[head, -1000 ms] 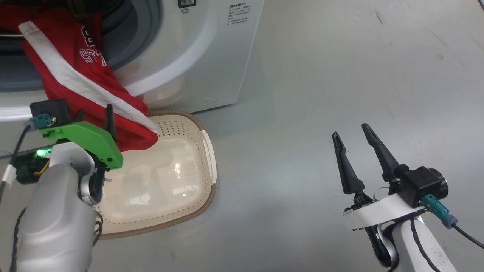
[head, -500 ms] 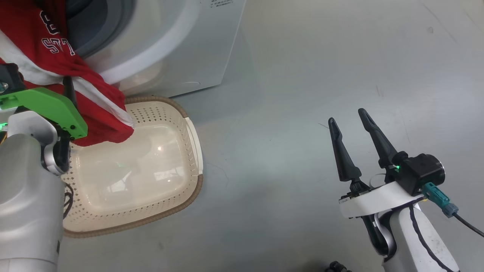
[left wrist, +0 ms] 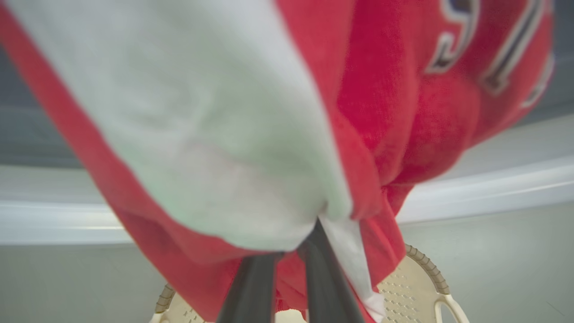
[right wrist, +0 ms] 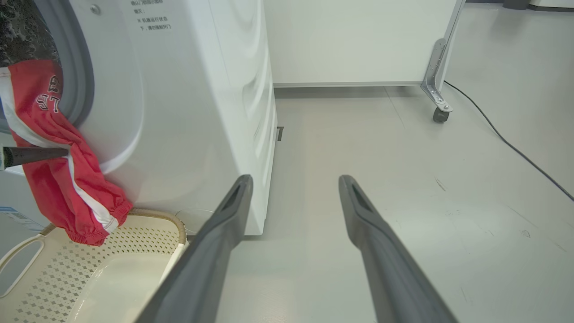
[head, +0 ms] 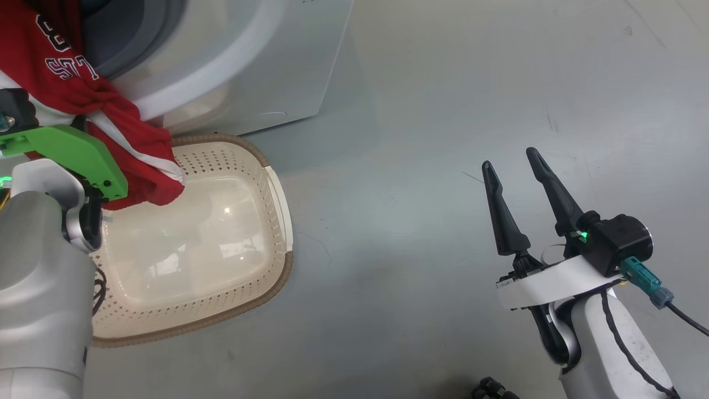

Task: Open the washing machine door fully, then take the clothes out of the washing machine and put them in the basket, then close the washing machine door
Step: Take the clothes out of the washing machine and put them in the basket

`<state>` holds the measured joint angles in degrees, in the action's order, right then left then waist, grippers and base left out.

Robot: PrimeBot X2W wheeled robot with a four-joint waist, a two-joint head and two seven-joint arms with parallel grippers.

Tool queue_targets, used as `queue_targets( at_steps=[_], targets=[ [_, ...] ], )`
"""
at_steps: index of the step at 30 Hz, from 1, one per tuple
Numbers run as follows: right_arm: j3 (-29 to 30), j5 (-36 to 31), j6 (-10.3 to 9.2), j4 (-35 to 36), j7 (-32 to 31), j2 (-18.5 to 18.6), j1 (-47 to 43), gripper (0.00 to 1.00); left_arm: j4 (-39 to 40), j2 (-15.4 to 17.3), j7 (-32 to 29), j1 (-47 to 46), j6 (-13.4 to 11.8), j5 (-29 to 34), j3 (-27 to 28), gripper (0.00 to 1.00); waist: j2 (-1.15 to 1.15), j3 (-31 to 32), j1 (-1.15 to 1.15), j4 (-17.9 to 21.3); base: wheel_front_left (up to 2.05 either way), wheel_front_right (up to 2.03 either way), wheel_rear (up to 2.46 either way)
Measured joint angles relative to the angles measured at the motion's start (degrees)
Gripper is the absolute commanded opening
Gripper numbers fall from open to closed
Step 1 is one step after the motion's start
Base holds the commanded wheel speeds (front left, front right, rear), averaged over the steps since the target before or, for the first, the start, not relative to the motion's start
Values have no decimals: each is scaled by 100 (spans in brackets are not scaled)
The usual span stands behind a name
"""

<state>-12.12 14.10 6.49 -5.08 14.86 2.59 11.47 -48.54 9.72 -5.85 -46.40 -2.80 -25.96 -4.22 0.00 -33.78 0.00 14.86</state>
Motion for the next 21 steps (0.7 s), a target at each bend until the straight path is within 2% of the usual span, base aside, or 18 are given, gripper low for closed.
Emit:
queue_targets(
  at_steps=[5,13,21],
  targets=[
    [60,0,0,-20,0,-2,13,100,-96,-21,256,-15,8,147,-153,0,0,8,0,-51,0,0,0],
    [167,-2,0,-43,0,0,15,100,-123,-263,836,36,88,183,-165,0,0,96,0,-247,0,0,0],
    [245,-64,0,-105,0,8,3,100,-99,-579,1544,477,210,182,-233,0,0,302,0,-478,0,0,0]
  ],
)
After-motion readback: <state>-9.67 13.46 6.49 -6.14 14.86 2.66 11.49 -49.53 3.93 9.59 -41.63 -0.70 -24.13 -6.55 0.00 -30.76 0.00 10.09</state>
